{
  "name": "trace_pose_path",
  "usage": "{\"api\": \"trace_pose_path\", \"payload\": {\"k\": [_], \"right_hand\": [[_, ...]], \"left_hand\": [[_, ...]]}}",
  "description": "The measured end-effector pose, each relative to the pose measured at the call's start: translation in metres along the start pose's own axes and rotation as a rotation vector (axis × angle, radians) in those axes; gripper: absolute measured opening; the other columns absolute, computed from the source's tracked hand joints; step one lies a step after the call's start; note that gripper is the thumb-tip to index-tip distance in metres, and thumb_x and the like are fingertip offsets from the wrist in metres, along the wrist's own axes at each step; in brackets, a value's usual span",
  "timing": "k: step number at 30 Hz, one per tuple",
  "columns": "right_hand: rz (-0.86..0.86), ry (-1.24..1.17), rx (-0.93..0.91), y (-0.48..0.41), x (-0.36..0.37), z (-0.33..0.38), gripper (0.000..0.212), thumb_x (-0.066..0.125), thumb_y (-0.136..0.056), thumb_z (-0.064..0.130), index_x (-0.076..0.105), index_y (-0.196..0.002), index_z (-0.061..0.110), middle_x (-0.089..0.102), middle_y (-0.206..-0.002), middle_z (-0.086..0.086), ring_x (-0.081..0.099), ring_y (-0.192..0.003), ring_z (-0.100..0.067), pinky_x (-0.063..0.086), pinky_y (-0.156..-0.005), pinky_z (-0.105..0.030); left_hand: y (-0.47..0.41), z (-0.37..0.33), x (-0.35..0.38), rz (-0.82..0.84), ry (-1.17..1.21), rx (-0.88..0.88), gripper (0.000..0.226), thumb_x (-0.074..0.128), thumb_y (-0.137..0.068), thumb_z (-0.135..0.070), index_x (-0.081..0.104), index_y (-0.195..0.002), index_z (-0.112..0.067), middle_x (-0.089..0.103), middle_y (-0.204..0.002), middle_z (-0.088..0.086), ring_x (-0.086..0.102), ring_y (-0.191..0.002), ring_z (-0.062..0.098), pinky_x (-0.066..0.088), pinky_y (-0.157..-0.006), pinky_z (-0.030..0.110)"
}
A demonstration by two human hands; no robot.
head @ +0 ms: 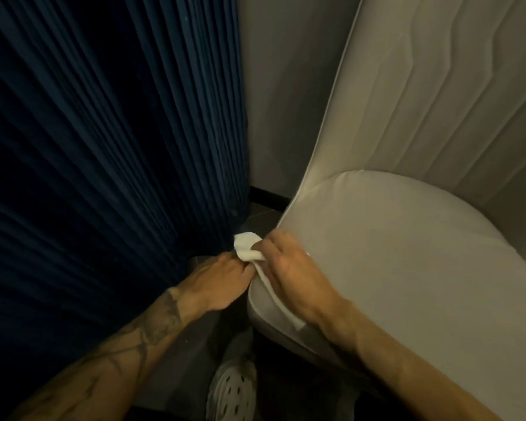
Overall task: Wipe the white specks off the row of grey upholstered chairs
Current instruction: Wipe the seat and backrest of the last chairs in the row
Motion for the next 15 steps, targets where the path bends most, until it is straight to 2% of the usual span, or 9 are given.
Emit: {"api": "trace_pose_path", "payload": {"k": [2,5,7,9,10,13,15], "right_hand": [[-0.088,-0.067,0.085,0.006,-0.025,-0.015,0.019,0.048,-0.104,0.026,0.064,-0.11,0.017,0.056,-0.11,-0.001,0.052,-0.104,-0.021,0.041,-0.089,-0.029],[-0.16,0.045,0.231,0.02,-0.064,-0.055,0.027,0.042,-0.108,0.025,0.056,-0.125,0.011,0.049,-0.118,-0.008,0.045,-0.109,-0.022,0.038,-0.096,-0.031],[-0.221,0.078,0.303,0.04,-0.068,-0.062,0.025,0.044,-0.107,0.023,0.056,-0.125,0.011,0.049,-0.118,-0.008,0.045,-0.109,-0.02,0.039,-0.099,-0.036],[-0.238,0.043,0.314,0.055,-0.055,-0.036,0.018,0.047,-0.107,0.022,0.06,-0.116,0.015,0.052,-0.112,0.0,0.048,-0.103,-0.011,0.04,-0.1,-0.036],[-0.268,0.029,0.284,0.061,-0.045,-0.019,0.017,0.049,-0.105,0.021,0.063,-0.112,0.014,0.056,-0.109,0.0,0.052,-0.1,-0.01,0.041,-0.1,-0.035],[-0.107,-0.02,0.035,0.068,-0.022,0.027,0.022,0.051,-0.103,0.026,0.064,-0.114,0.012,0.06,-0.111,-0.004,0.052,-0.101,-0.016,0.041,-0.097,-0.03],[-0.16,-0.065,0.056,0.073,-0.031,0.005,0.021,0.046,-0.105,0.028,0.062,-0.107,0.015,0.057,-0.106,0.003,0.047,-0.097,-0.009,0.037,-0.092,-0.029]], "left_hand": [[-0.001,-0.002,0.002,0.025,-0.065,0.017,0.043,0.013,-0.114,-0.042,0.053,-0.114,-0.026,0.06,-0.128,0.004,0.056,-0.113,0.021,0.044,-0.1,0.035],[-0.005,-0.008,-0.003,-0.012,-0.185,0.007,0.067,-0.001,-0.109,-0.047,0.053,-0.129,-0.013,0.056,-0.131,0.007,0.052,-0.124,0.029,0.041,-0.108,0.04],[-0.013,-0.011,-0.006,-0.042,-0.165,0.008,0.054,0.007,-0.113,-0.04,0.054,-0.122,-0.014,0.056,-0.121,0.006,0.052,-0.112,0.026,0.044,-0.103,0.045],[-0.022,-0.012,-0.011,-0.071,-0.162,0.016,0.043,0.016,-0.114,-0.036,0.054,-0.12,-0.017,0.055,-0.116,0.005,0.053,-0.108,0.026,0.046,-0.1,0.046],[-0.026,-0.013,-0.013,-0.084,-0.152,0.02,0.039,0.022,-0.114,-0.036,0.054,-0.123,-0.016,0.055,-0.117,0.006,0.054,-0.11,0.027,0.045,-0.1,0.047],[-0.04,-0.016,-0.022,-0.154,0.004,0.029,0.037,0.034,-0.112,-0.045,0.054,-0.129,-0.019,0.054,-0.12,0.004,0.056,-0.113,0.024,0.046,-0.099,0.044],[-0.049,-0.021,-0.029,-0.236,0.12,0.013,0.045,0.034,-0.11,-0.05,0.047,-0.144,-0.023,0.052,-0.134,0.004,0.055,-0.123,0.024,0.046,-0.102,0.039]]}}
Point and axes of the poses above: each hand's wrist, its own y-axis away from the middle knuckle, its own x-axis out of the palm, z = x × y, the point moved 7 cm from there along -y, towards the middle knuckle
